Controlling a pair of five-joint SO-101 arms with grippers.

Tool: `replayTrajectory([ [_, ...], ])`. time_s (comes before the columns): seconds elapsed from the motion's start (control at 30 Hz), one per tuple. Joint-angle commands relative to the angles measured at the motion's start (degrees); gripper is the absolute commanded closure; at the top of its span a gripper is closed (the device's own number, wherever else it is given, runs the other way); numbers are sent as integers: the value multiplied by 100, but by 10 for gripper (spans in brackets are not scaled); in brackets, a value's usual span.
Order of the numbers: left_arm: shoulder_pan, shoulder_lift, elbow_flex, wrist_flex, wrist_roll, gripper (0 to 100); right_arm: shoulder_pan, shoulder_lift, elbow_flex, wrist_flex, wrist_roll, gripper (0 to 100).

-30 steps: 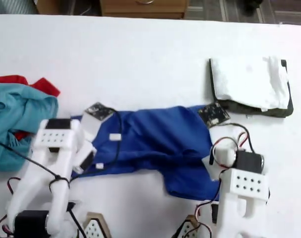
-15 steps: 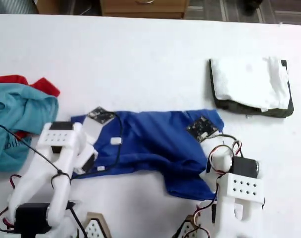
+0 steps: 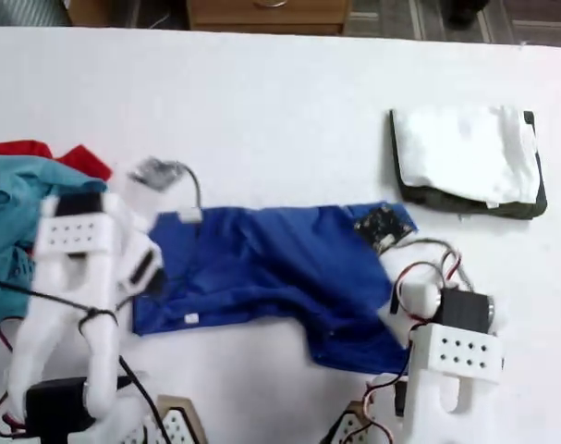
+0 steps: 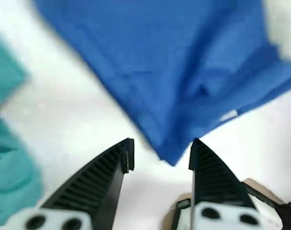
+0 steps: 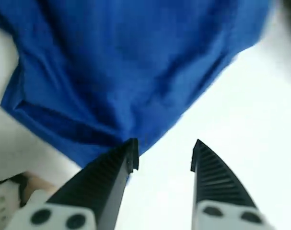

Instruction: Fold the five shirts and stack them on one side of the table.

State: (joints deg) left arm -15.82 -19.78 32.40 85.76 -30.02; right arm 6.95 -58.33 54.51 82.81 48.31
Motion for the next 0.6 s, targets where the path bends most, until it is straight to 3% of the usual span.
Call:
replayTrajectory([
  [0.0, -158, 0, -892, 185, 35, 874, 22, -75, -695, -400, -624, 867],
  [0.07, -26, 18, -989, 70, 132, 993, -13, -75, -721, -919, -1284, 978],
  [0.1, 88, 18, -945, -18, 237, 952, -101, -48, -721, -1156, -1521, 988],
  [0.3, 985, 923, -796, -870, 659, 976, -1077, 1024, -756, -2211, -1829, 978],
  [0.47, 1055, 2444, -884, -1723, 765, 976, -1341, 2554, -765, -3336, -1837, 979],
  [0.57, 949, 3182, -1332, -1758, 765, 976, -1305, 3451, -765, -3881, -1837, 979],
])
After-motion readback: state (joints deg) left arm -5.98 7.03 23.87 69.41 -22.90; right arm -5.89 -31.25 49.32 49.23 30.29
